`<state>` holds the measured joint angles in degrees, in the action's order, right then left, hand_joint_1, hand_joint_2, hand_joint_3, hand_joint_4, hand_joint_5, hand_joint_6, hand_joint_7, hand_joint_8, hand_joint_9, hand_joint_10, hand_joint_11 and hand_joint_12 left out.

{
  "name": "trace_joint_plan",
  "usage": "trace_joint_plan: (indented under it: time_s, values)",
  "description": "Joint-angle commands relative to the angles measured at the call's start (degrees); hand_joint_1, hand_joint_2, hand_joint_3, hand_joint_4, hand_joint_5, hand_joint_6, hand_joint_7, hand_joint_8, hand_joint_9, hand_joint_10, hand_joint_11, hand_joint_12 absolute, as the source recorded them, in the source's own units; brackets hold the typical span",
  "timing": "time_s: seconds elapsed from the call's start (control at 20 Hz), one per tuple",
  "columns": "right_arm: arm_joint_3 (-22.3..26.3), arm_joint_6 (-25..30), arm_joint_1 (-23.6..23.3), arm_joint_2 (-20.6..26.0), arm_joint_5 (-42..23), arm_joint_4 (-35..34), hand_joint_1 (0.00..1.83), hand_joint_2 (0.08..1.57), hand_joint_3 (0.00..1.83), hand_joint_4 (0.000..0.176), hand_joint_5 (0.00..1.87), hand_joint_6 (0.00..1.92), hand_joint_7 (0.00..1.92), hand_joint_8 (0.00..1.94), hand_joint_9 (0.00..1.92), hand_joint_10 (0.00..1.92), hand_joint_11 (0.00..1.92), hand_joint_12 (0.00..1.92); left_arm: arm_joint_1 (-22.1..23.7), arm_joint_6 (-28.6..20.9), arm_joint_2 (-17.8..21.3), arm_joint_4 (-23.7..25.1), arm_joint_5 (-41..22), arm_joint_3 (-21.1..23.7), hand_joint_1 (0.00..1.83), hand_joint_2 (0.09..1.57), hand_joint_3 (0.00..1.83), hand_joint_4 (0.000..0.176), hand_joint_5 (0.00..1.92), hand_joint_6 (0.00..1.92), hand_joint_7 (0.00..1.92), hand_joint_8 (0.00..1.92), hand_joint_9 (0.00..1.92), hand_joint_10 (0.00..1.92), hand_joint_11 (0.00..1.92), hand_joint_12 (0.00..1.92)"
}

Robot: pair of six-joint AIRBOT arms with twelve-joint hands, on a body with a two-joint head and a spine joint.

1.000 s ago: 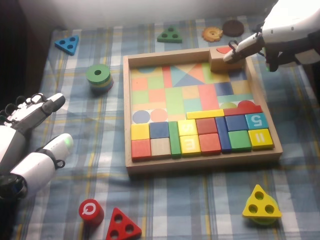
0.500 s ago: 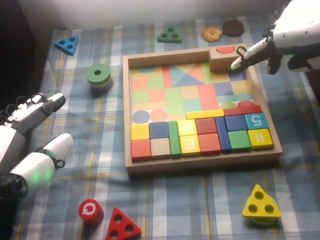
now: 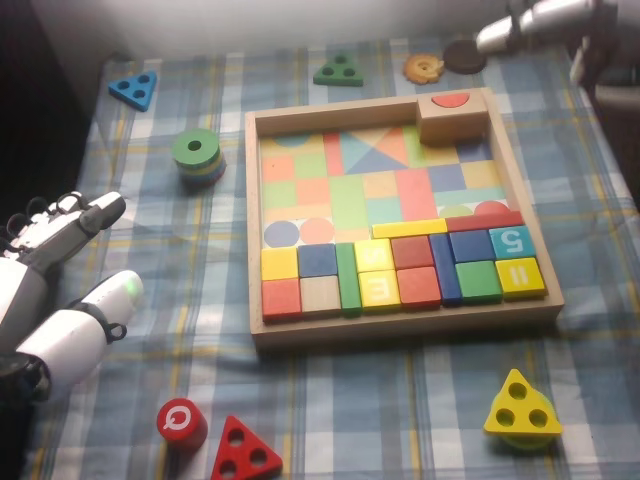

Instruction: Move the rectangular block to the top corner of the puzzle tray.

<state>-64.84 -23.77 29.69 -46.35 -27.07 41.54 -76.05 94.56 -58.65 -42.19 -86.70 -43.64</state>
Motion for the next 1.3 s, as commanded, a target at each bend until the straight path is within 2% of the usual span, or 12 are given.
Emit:
trace_joint_plan:
  time_s: [0.0, 0.05, 0.15, 0.2, 0.25, 0.3, 0.4, 0.45, 0.7, 0.85, 1.1, 1.25]
  values:
    - [0.58, -4.30, 2.14, 0.36, -9.72, -9.41, 0.81, 1.21, 0.00, 0.060, 0.28, 0.00, 1.10, 1.94, 1.32, 1.92, 1.25, 1.92, -0.09, -0.77, 0.40, 2.03, -7.23, -0.16, 0.47, 1.38, 0.00, 0.073, 0.36, 0.00, 0.15, 0.00, 0.05, 0.00, 0.00, 0.00]
    - [1.09, -7.33, 5.92, 0.41, -12.98, -15.46, 0.56, 1.23, 0.00, 0.075, 0.22, 0.00, 0.83, 1.63, 0.90, 1.86, 0.82, 1.92, -0.32, -1.06, 0.40, 1.95, -7.46, -0.13, 0.46, 1.39, 0.01, 0.083, 0.34, 0.00, 0.13, 0.00, 0.04, 0.00, 0.00, 0.00]
    - [2.77, -15.06, 13.82, 0.36, -20.41, -27.46, 0.24, 1.26, 0.00, 0.086, 0.20, 0.00, 0.66, 1.17, 0.59, 1.55, 0.43, 1.85, -0.47, -1.20, 0.38, 1.76, -7.68, -0.04, 0.51, 1.39, 0.00, 0.079, 0.35, 0.00, 0.13, 0.00, 0.03, 0.00, 0.00, 0.00]
    - [4.43, -20.10, 17.55, 0.43, -24.17, -33.02, 0.05, 1.25, 0.00, 0.062, 0.16, 0.00, 0.54, 0.58, 0.44, 0.98, 0.20, 1.57, -0.47, -1.20, 0.37, 1.74, -7.69, -0.03, 0.51, 1.38, 0.00, 0.074, 0.36, 0.01, 0.14, 0.00, 0.03, 0.01, 0.00, 0.00]
    - [6.31, -25.82, 21.52, 0.67, -28.67, -38.92, 0.01, 1.20, 0.00, 0.059, 0.14, 0.01, 0.43, 0.21, 0.37, 0.51, 0.11, 1.24, -0.47, -1.20, 0.37, 1.74, -7.68, 0.01, 0.50, 1.38, 0.00, 0.073, 0.36, 0.00, 0.14, 0.00, 0.04, 0.01, 0.00, 0.00]
    - [7.67, -29.18, 24.10, 0.64, -32.08, -42.62, 0.00, 1.17, 0.00, 0.070, 0.13, 0.00, 0.39, 0.05, 0.34, 0.22, 0.02, 1.16, -0.47, -1.20, 0.37, 1.74, -7.70, 0.02, 0.49, 1.38, 0.00, 0.073, 0.36, 0.00, 0.14, 0.00, 0.04, 0.01, 0.00, 0.00]
    - [11.32, -36.95, 31.83, 0.44, -41.32, -51.42, 0.00, 1.16, 0.00, 0.011, 0.17, 0.00, 0.31, 0.00, 0.31, 0.05, 0.00, 1.10, -0.47, -1.20, 0.36, 1.51, -7.98, 0.03, 0.51, 1.38, 0.00, 0.071, 0.36, 0.00, 0.14, 0.00, 0.04, 0.01, 0.00, 0.00]
    - [12.34, -39.22, 33.79, 0.42, -43.78, -53.60, 0.00, 1.14, 0.00, 0.003, 0.19, 0.00, 0.28, 0.00, 0.30, 0.03, 0.00, 1.09, -0.47, -1.20, 0.34, 1.48, -8.11, 0.05, 0.52, 1.38, 0.00, 0.067, 0.36, 0.00, 0.14, 0.00, 0.03, 0.00, 0.00, 0.00]
    - [18.36, -47.39, 43.97, -2.54, -61.26, -67.10, 0.00, 1.08, 0.00, 0.000, 0.19, 0.00, 0.14, 0.01, 0.05, 0.01, 0.00, 0.05, -0.37, -1.23, -0.12, 1.09, -8.63, 0.28, 0.51, 1.39, 0.00, 0.059, 0.36, 0.00, 0.13, 0.00, 0.04, 0.00, 0.00, 0.00]
    - [20.81, -48.86, 46.02, -4.28, -67.02, -70.68, 0.00, 1.08, 0.00, 0.000, 0.22, 0.02, 0.13, 0.01, 0.05, 0.01, 0.02, 0.01, -0.44, -1.33, -0.48, 0.68, -9.37, 0.34, 0.51, 1.39, 0.00, 0.046, 0.36, 0.00, 0.13, 0.00, 0.02, 0.00, 0.00, 0.00]
    - [22.39, -55.23, 45.76, -7.48, -70.64, -74.68, 0.00, 1.07, 0.00, 0.000, 0.22, 0.01, 0.16, 0.01, 0.07, 0.01, 0.02, 0.02, -0.40, -1.92, -1.31, 0.53, -10.37, -0.17, 0.50, 1.39, 0.00, 0.069, 0.36, 0.00, 0.13, 0.00, 0.03, 0.00, 0.00, 0.00]
    - [22.47, -55.23, 45.79, -9.28, -72.60, -75.64, 0.00, 1.03, 0.00, 0.000, 0.23, 0.00, 0.20, 0.00, 0.10, 0.00, 0.00, 0.28, -0.42, -2.34, -1.48, 0.58, -10.22, -0.38, 0.53, 1.40, 0.00, 0.057, 0.35, 0.00, 0.12, 0.00, 0.02, 0.00, 0.00, 0.00]
